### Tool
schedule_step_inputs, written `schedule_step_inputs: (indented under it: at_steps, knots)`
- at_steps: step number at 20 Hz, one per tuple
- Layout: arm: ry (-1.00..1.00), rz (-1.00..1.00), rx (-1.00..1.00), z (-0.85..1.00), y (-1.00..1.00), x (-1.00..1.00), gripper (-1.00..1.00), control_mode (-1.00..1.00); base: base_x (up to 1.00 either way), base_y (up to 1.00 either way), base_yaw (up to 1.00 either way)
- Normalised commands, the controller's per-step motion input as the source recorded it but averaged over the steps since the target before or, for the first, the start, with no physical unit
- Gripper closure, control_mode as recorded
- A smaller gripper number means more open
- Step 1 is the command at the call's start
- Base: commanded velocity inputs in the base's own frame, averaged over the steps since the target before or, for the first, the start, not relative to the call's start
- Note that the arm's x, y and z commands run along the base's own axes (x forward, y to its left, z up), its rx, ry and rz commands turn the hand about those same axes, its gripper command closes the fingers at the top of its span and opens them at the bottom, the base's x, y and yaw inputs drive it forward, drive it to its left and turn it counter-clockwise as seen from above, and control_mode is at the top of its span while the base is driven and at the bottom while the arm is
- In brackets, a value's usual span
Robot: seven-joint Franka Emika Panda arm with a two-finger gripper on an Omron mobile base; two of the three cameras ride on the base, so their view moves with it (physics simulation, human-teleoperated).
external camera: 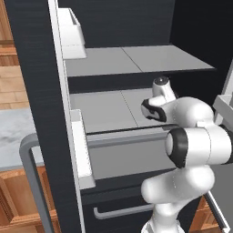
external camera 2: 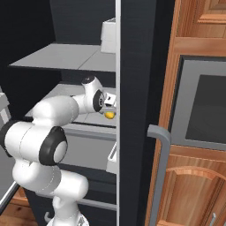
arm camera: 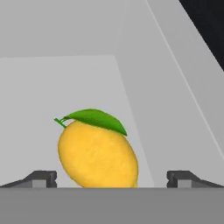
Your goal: Take the cheese, chicken drumstick, and lemon from the fridge and place them on the plate on the dining counter to create an appetizer plate.
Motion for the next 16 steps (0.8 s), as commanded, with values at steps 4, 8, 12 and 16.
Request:
schedule_step_inputs:
  at_steps: [4,8,12,16]
  knots:
    - [0.00,0.04,0.00,-0.25,-0.03,0.38,-1.00,-1.00,0.00,0.00,0.00]
    - [0.01,0.00,0.00,-0.27,0.00,0.03,-1.00,-1.00,0.00,0.00,0.00]
    - [0.00,0.00,0.00,-0.25,0.00,-0.13,-1.00,-1.00,0.00,0.00,0.00]
    - [0.00,0.00,0.00,-0.26,0.00,0.00,1.00,-1.00,0.00,0.00,0.00]
